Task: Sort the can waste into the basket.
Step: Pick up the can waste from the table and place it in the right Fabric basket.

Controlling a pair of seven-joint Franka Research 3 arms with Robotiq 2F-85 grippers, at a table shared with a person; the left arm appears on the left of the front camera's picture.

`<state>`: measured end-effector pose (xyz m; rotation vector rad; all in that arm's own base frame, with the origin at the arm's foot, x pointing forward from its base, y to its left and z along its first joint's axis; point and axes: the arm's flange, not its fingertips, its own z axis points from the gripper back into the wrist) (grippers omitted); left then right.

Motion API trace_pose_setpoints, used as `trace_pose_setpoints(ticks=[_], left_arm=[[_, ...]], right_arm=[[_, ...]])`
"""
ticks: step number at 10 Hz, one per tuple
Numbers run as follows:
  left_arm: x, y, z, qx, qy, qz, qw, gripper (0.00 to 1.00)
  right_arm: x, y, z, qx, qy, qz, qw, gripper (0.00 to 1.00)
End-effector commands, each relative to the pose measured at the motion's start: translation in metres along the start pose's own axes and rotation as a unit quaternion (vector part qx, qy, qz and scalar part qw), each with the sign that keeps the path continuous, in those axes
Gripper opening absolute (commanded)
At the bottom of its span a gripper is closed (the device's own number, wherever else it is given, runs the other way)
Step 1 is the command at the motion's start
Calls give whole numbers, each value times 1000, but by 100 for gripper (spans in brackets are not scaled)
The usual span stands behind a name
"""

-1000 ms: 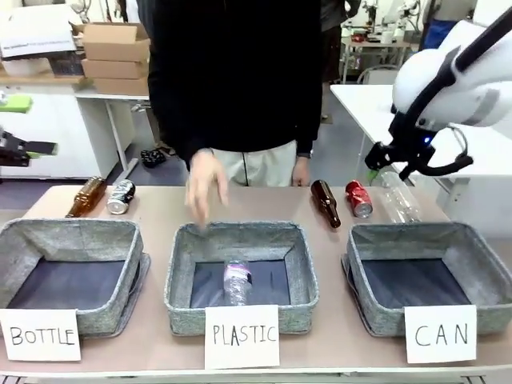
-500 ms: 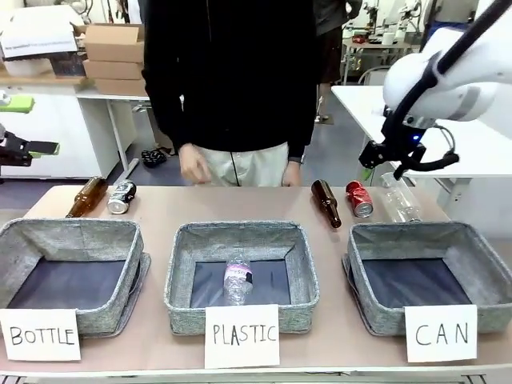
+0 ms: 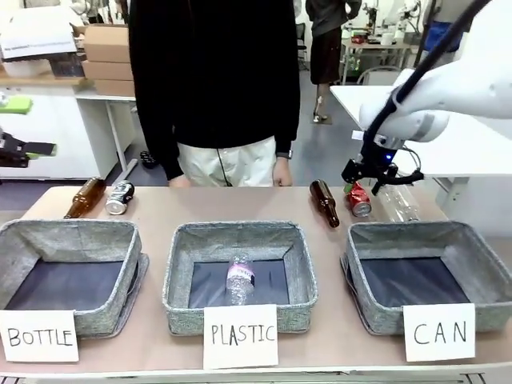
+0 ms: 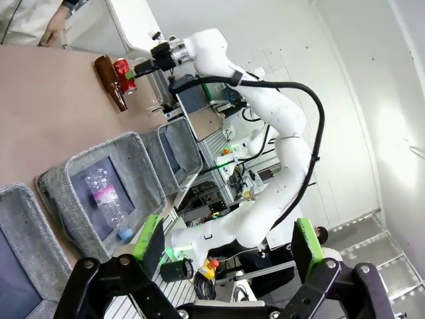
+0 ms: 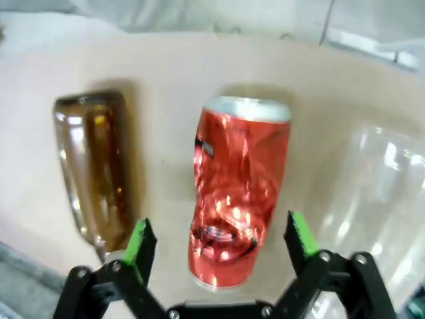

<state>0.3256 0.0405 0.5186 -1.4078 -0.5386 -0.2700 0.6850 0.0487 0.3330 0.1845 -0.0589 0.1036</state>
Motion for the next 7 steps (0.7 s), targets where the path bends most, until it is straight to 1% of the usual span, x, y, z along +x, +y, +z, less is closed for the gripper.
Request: trace_pose_setpoints(ticks=[1, 2, 3, 4, 5, 7], left_arm=[[1, -1, -1, -11, -5, -11, 1000, 100], [1, -1, -1, -11, -5, -11, 1000, 100], [1, -1, -1, -11, -5, -11, 1000, 100], [1, -1, -1, -11, -5, -11, 1000, 100], [1, -1, -1, -11, -5, -11, 1000, 100], [1, -1, -1, -11, -5, -11, 1000, 100]], right_arm=[[18, 7, 9, -4, 18, -2, 1000, 100], [20, 9, 3, -40, 21, -28, 999, 100], [18, 12, 0, -48, 21, -35, 998, 100], [18, 17, -3, -49, 22, -28, 998, 100], [18, 21, -8, -61, 27, -38, 997, 100], [19, 24, -19, -74, 45, -49, 995, 100]])
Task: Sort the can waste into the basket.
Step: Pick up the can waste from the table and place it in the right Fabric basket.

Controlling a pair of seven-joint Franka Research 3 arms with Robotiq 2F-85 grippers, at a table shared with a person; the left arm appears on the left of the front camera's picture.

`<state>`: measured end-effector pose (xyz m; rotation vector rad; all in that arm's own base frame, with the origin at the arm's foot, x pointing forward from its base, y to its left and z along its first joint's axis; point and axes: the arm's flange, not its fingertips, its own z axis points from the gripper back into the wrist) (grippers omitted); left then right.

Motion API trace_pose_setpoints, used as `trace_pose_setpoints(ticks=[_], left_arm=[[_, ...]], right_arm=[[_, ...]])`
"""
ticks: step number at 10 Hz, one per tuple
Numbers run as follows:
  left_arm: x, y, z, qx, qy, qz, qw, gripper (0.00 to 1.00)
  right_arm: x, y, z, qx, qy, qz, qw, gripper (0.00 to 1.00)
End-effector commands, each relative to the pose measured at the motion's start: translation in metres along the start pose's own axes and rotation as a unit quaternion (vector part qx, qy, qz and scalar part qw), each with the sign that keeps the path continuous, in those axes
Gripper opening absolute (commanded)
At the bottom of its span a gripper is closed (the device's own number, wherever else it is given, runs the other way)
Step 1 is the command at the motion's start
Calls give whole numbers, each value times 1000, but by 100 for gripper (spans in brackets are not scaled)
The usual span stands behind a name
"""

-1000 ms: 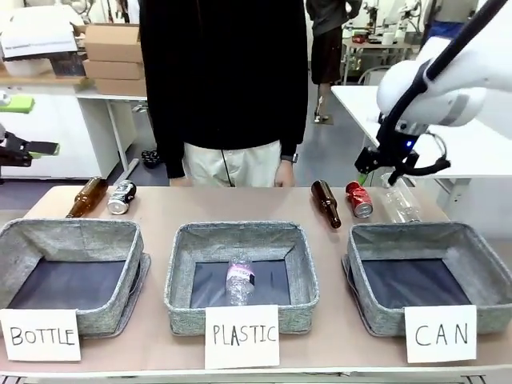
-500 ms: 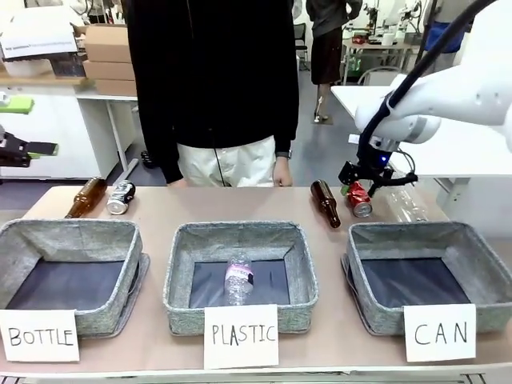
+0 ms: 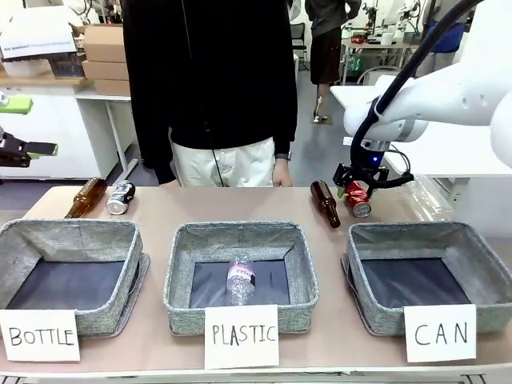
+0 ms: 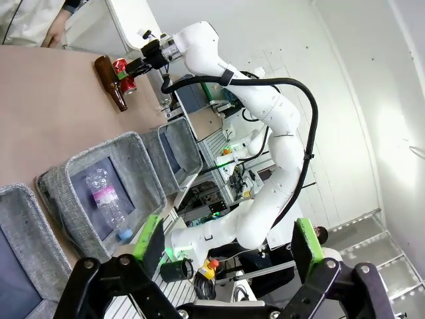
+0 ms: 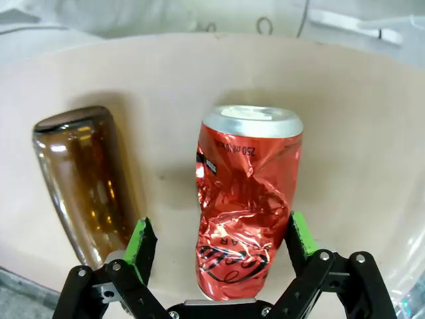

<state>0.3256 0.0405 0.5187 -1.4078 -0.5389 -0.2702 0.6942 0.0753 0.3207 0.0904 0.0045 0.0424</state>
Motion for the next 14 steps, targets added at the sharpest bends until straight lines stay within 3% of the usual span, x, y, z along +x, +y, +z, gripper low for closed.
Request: trace_pose_setpoints(ticks=[1, 2, 3, 4, 5, 6, 7, 10, 11, 14], left_arm=[[1, -1, -1, -11, -4, -11, 1000, 100], [1, -1, -1, -11, -4, -11, 1000, 100], [1, -1, -1, -11, -4, -11, 1000, 100], [1, -1, -1, -11, -4, -11, 1000, 100], [1, -1, -1, -11, -4, -11, 1000, 100], [1, -1, -1, -11, -4, -11, 1000, 100], [1, -1, -1, -11, -4, -11, 1000, 100], [1, -1, -1, -11, -4, -11, 1000, 100], [1, -1, -1, -11, -4, -11, 1000, 100], [1, -1, -1, -11, -4, -11, 1000, 100]], right_arm=[[9, 1, -4, -40, 19, -35, 998, 100], [11, 0, -7, -46, 22, -43, 998, 100], [11, 1, -9, -52, 25, -46, 997, 42], [12, 2, -10, -59, 24, -46, 997, 41], [12, 2, -11, -59, 24, -43, 997, 0], [12, 2, -11, -59, 24, -42, 997, 37], [12, 2, -11, -60, 26, -41, 997, 0], [13, -1, -11, -56, 28, -46, 997, 0], [13, -2, -10, -50, 29, -47, 997, 37], [-7, -15, 44, -34, 1, -30, 999, 37]])
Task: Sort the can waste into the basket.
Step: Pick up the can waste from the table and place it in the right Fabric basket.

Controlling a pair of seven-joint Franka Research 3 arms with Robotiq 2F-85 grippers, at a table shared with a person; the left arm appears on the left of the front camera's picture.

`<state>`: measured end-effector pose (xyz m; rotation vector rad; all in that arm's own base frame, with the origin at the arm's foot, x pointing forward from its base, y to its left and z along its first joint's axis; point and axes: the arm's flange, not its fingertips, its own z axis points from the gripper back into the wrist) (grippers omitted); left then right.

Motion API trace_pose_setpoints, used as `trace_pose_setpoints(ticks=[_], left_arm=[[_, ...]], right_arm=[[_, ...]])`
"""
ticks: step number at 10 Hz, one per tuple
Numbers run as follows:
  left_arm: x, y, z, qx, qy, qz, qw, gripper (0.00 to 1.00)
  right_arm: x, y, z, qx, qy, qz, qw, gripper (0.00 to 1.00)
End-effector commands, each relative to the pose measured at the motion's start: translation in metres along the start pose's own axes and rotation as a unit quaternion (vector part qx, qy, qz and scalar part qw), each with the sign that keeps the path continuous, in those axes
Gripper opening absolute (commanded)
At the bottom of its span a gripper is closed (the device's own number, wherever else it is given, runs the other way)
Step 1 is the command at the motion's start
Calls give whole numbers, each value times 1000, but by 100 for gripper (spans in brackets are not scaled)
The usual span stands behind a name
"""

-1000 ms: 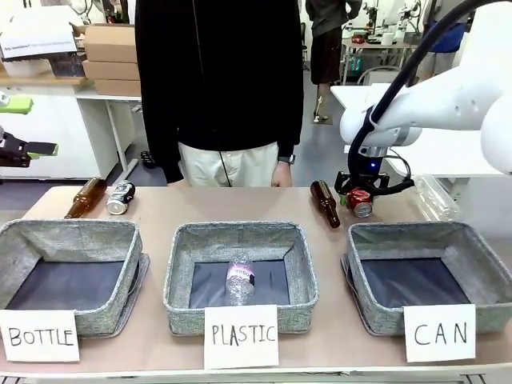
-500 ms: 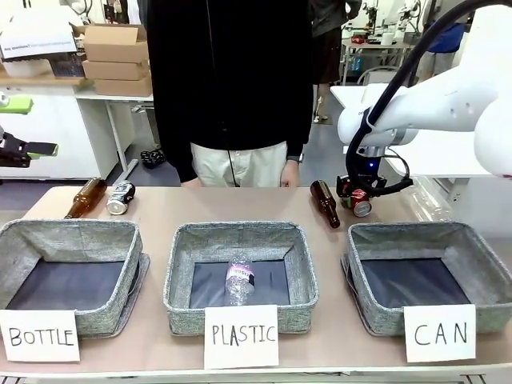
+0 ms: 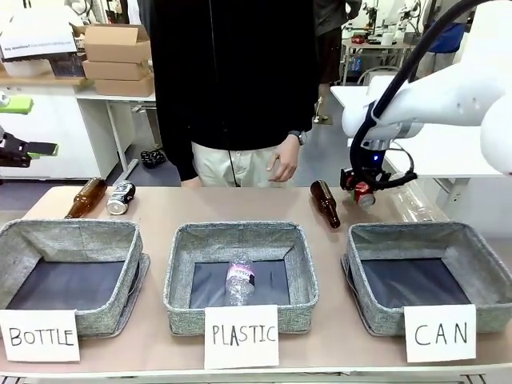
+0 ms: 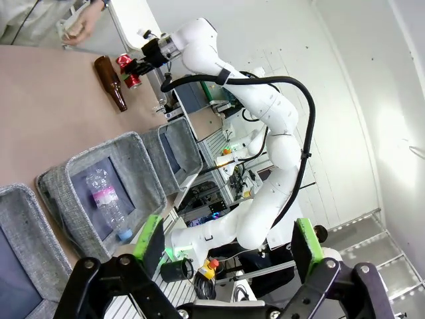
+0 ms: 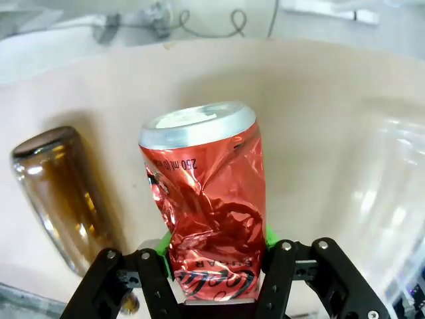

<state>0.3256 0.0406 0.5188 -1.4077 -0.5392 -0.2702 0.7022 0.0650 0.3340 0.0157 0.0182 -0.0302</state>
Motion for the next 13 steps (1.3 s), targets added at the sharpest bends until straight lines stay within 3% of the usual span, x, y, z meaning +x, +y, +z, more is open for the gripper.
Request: trace_pose_setpoints(ticks=[1, 3, 6, 7, 9, 13], left_arm=[[1, -1, -1, -11, -4, -10, 1000, 100], [1, -1, -1, -11, -4, -10, 1000, 100], [1, -1, -1, -11, -4, -10, 1000, 100], [1, -1, -1, -11, -4, -10, 1000, 100], [1, -1, -1, -11, -4, -10, 1000, 100], [1, -1, -1, -11, -4, -10, 1000, 100]], right_arm=[[-53, -12, 73, 21, -11, 42, 999, 37], [-158, -32, 140, 54, -21, 182, 982, 37], [-258, -62, 148, 46, 45, 315, 947, 37], [-280, -72, 139, 79, 60, 346, 933, 37], [-304, -77, 120, 132, 36, 384, 913, 37], [-316, -84, 108, 154, 15, 363, 919, 37]])
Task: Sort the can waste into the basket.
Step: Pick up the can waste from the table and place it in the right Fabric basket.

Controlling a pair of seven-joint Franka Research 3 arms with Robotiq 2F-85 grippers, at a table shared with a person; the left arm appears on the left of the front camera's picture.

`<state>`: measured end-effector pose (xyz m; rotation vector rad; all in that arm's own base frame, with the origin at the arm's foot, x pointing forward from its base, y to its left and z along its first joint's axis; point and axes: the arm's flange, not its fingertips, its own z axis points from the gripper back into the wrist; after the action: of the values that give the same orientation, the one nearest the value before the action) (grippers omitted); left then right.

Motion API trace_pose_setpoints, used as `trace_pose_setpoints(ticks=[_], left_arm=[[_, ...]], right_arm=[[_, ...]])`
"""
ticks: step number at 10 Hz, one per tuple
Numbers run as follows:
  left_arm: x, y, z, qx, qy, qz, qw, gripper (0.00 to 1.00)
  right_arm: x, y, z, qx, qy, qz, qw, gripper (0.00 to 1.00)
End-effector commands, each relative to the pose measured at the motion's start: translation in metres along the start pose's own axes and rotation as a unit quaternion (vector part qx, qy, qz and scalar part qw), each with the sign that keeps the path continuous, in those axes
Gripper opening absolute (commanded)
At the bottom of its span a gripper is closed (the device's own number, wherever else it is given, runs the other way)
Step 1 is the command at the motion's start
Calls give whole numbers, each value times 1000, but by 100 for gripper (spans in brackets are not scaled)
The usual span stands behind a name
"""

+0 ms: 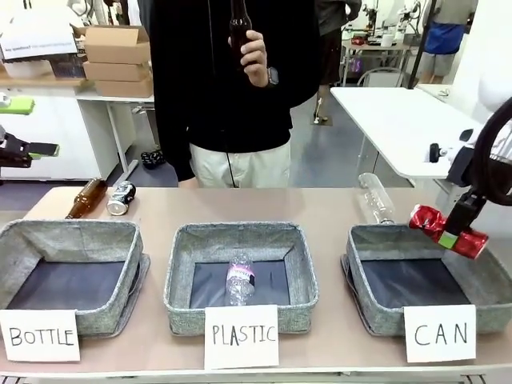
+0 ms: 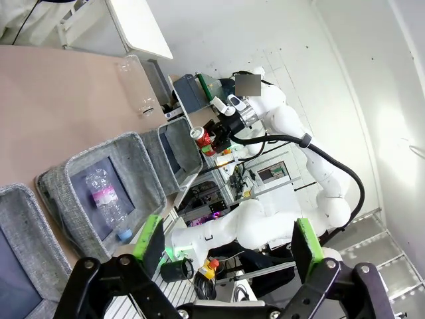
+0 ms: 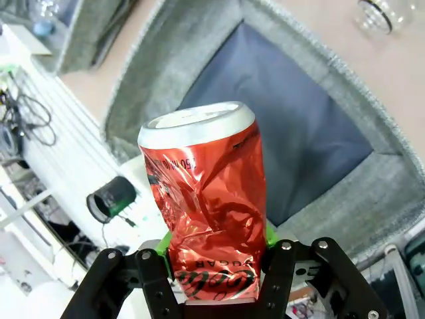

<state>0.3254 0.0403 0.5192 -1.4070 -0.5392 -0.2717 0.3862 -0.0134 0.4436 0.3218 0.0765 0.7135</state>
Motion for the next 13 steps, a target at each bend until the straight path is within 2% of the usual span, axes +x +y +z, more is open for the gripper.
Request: trace_pose_setpoints(ticks=[1, 2, 3, 6, 11, 12, 13], left_arm=[[1, -1, -1, -11, -5, -10, 1000, 100], [1, -1, -1, -11, -5, -10, 1000, 100], [1, -1, -1, -11, -5, -10, 1000, 100], [1, -1, -1, -11, -5, -10, 1000, 100], [1, -1, -1, -11, -5, -10, 1000, 100], [1, -1, -1, -11, -5, -10, 1000, 100], [1, -1, -1, -11, -5, -10, 1000, 100]], right_arm=[[3, 1, 4, -1, -17, 3, 1000, 37], [4, 0, 5, -1, -15, 5, 1000, 37], [3, 0, 5, 0, -16, 5, 1000, 98], [2, 0, 4, 5, -19, 0, 1000, 100], [2, -4, 7, 21, -60, -34, 997, 100], [0, -6, 12, 55, -89, -35, 994, 100], [-3, -4, 28, 164, -200, -115, 959, 100]])
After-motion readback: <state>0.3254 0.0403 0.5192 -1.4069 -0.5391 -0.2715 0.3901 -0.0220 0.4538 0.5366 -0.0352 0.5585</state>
